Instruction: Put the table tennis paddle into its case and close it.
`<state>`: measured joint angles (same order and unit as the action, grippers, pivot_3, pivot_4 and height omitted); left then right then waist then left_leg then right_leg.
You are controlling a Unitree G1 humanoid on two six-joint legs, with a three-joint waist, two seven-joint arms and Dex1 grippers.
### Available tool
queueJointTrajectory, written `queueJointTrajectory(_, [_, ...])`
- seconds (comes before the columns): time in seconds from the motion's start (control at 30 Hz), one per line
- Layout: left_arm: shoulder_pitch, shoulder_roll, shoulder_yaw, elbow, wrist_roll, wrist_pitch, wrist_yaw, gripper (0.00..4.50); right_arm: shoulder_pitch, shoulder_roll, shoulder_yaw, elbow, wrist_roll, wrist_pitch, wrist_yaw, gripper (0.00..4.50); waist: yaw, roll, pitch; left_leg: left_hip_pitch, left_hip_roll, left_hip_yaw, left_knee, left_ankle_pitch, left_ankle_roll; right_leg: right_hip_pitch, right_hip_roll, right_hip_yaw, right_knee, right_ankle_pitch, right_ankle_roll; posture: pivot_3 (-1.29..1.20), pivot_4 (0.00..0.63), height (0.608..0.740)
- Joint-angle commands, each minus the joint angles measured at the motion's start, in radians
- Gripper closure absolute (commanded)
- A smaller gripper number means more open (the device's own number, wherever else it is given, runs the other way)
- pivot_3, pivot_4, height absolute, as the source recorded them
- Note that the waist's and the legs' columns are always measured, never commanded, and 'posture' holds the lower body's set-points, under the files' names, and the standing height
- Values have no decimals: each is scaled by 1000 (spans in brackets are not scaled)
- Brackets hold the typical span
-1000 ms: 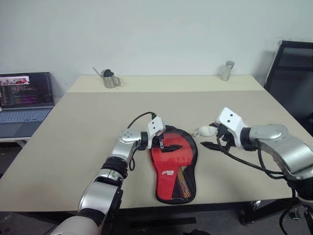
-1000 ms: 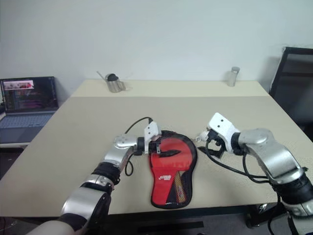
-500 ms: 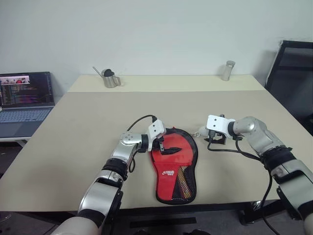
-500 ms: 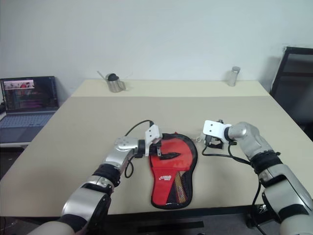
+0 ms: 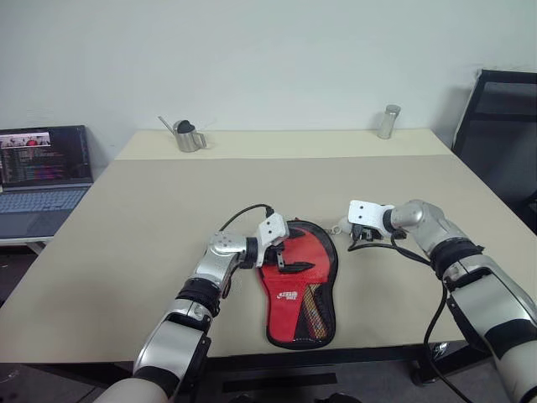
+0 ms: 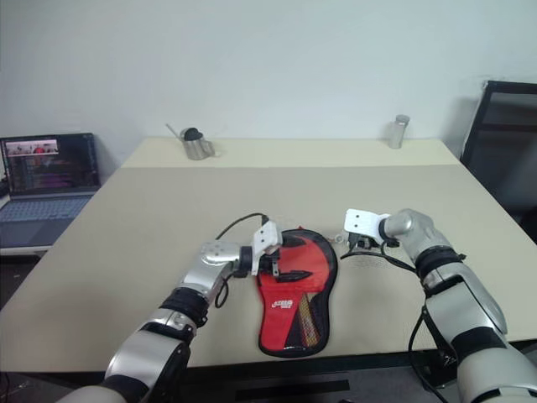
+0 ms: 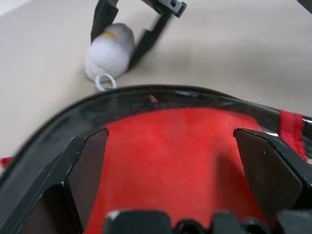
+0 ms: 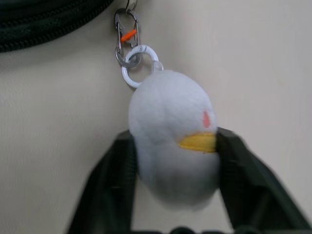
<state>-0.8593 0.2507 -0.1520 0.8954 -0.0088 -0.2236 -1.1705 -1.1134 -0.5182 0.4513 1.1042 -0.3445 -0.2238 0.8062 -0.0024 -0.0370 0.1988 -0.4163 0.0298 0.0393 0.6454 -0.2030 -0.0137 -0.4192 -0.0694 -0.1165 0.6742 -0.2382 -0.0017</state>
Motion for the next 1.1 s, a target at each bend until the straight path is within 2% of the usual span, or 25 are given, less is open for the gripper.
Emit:
queueJointTrajectory(0.03, [-29,10,-21,53,24,6,-11,0,-22,5,-18,-10,-13,-13,9,3640,0,0,0,0,0,0,0,0,0,0,0,0,0,0,0,0,150,740])
queueJointTrajectory(0.17, [-51,9,-44,132,57,0,-24,0,-18,4,-21,-24,-14,-12,16,4389,-1,0,0,1,0,0,1,0,0,0,0,1,2,0,0,0,150,740])
queueJointTrajectory(0.4, [-47,9,-85,220,94,-4,-73,0,42,-71,-42,-190,-15,41,78,4449,-1,2,-2,2,0,1,0,0,0,0,0,1,3,0,0,0,150,740])
queueJointTrajectory(0.77, [-38,10,-103,252,108,-20,-89,0,426,-309,-165,-999,118,347,357,4454,4,8,-6,1,0,-1,0,0,0,1,0,-1,1,-1,0,0,150,740])
queueJointTrajectory(1.1, [-53,-14,-109,283,119,-28,-77,0,824,-470,-304,-1590,258,671,428,4456,9,12,-15,3,1,-8,-1,-2,-2,11,1,-5,-13,-1,0,0,150,740])
